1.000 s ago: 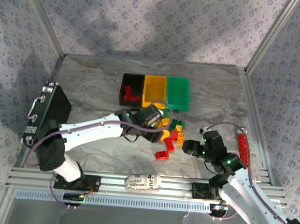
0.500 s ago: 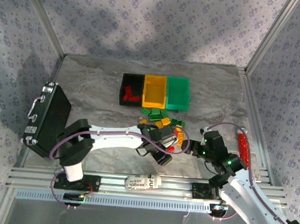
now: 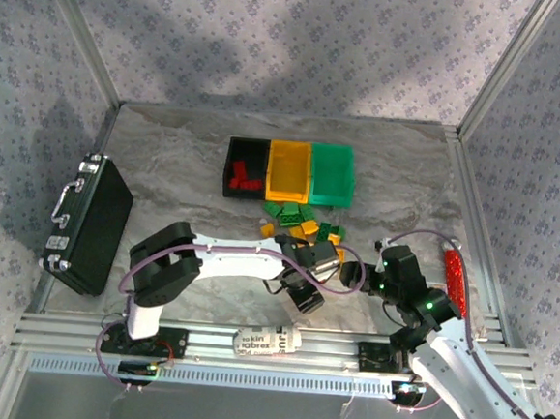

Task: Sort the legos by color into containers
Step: Pick up the lego from the middle-left of the table, then place the lego in the container.

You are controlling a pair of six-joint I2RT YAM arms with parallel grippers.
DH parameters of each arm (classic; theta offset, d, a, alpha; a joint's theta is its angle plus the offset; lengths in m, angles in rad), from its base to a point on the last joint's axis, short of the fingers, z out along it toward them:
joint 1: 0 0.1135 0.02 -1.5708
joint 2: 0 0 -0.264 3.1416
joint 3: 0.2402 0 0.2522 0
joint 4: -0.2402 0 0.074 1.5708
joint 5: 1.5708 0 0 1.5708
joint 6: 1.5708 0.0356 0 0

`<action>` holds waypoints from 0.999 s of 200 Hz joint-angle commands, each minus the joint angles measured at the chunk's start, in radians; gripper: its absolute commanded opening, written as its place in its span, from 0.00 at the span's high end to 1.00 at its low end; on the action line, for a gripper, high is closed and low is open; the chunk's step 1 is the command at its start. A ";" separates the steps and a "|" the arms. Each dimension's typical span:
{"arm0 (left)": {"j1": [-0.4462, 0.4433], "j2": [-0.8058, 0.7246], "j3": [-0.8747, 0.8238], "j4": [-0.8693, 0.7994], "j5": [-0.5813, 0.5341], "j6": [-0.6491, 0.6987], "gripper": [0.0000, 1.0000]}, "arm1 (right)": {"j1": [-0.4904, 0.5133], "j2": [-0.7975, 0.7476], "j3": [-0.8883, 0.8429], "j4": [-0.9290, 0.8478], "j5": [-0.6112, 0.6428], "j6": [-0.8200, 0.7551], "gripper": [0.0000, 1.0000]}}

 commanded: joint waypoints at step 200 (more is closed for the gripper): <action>0.343 -0.461 -0.279 0.174 0.002 -0.102 0.65 | -0.016 -0.052 0.006 -0.044 0.001 0.019 0.17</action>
